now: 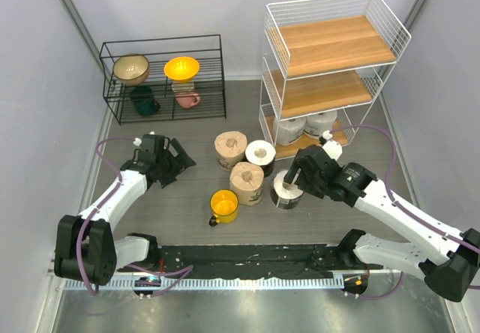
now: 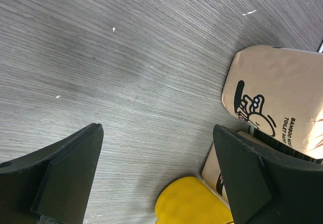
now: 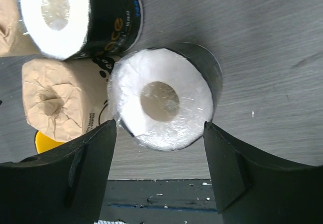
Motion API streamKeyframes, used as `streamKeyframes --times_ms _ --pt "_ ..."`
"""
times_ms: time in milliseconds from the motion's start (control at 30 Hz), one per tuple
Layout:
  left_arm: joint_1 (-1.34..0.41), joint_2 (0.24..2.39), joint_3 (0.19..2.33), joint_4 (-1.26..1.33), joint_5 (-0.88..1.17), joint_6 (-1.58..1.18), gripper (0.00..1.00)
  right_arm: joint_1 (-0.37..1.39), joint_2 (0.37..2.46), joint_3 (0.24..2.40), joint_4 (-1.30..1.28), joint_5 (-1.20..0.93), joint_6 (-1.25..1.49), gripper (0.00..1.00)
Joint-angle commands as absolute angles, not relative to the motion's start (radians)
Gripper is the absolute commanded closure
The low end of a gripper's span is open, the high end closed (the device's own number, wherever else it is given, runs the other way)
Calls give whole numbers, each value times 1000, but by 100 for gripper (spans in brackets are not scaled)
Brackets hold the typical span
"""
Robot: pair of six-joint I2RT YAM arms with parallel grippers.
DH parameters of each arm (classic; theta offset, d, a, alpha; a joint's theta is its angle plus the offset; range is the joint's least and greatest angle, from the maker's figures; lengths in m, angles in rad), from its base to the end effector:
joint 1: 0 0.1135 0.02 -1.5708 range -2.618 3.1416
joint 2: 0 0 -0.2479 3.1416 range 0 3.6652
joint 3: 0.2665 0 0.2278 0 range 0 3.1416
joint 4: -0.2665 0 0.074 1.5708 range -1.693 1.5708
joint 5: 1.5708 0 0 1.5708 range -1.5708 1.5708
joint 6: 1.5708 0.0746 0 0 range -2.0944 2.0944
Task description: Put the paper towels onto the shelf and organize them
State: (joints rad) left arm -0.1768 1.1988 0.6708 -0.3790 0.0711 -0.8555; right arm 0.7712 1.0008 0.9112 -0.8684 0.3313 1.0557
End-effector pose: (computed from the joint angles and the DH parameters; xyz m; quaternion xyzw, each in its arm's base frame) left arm 0.2367 -0.0477 0.1687 -0.3036 0.8948 -0.1899 0.2666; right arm 0.1557 0.1175 0.2441 0.1826 0.9238 0.1394 0.3062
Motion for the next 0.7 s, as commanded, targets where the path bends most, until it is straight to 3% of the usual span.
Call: streamKeyframes --times_ms 0,667 --pt "-181 1181 709 -379 64 -839 4 775 965 879 -902 364 1111 25" --pt "-181 1203 706 -371 72 -841 5 775 999 739 -788 353 1157 31"
